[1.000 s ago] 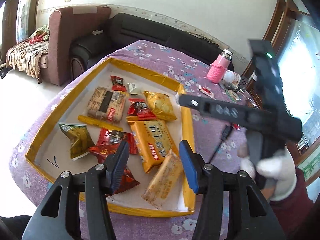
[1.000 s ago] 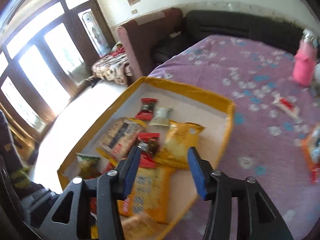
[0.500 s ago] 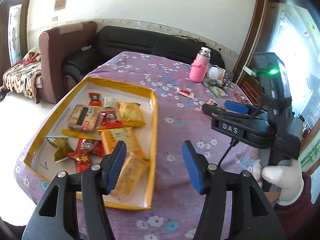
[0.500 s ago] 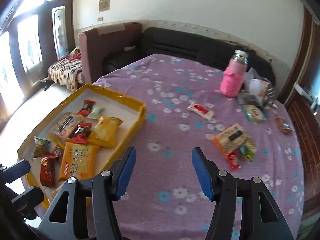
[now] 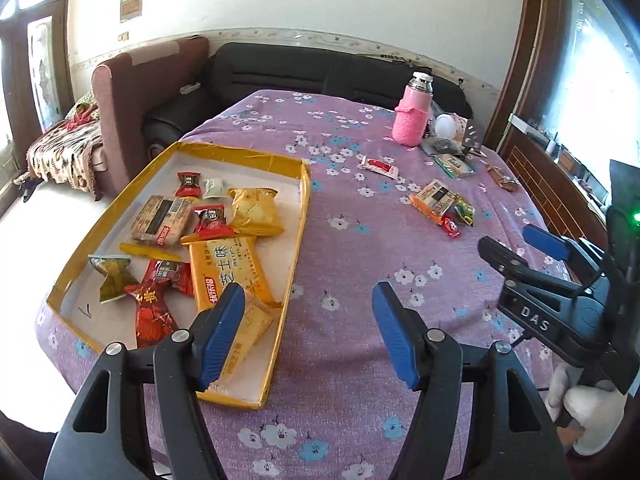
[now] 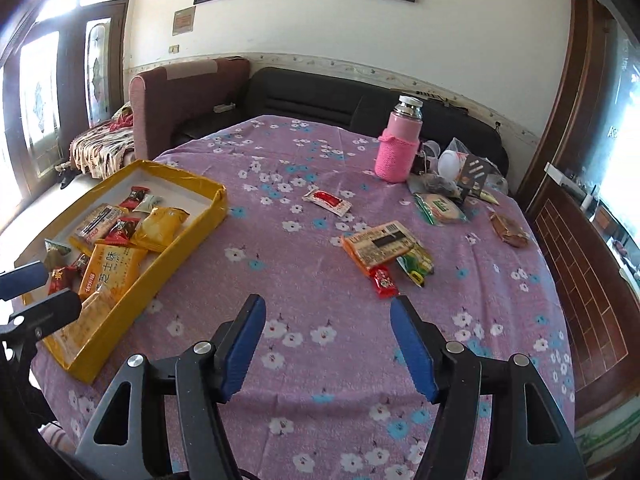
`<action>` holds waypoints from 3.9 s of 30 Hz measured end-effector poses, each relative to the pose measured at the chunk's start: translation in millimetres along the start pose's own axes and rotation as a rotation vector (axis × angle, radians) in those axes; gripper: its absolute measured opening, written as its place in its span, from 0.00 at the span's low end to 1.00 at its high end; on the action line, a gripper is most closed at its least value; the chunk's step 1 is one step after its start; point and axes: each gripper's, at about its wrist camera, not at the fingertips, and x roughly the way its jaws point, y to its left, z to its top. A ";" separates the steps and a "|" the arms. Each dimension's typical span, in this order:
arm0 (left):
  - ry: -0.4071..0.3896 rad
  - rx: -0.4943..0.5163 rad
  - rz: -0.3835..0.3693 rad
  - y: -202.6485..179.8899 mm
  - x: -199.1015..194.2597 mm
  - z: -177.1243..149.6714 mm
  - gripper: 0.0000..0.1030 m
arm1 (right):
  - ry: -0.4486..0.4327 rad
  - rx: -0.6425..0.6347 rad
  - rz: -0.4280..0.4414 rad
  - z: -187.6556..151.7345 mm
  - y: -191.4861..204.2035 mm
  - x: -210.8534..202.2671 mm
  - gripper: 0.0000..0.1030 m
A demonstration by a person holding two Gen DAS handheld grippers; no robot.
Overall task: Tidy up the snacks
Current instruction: 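Withdraw both open tools from the tray back toward the table, then grasp the green garlic-flavor snack bag with left tool while right tool grasps red candy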
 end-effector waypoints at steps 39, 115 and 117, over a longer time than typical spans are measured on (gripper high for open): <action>-0.058 0.000 0.193 10.2 -11.0 8.7 0.71 | -0.012 -0.103 0.051 -14.4 32.5 -15.2 0.76; 0.265 0.273 -0.414 -171.7 216.6 109.5 0.72 | 0.116 0.695 0.353 -10.9 -222.0 171.2 0.21; 0.266 0.301 -0.450 -193.1 222.8 105.7 0.72 | 0.107 0.746 0.348 -14.9 -234.9 169.7 0.21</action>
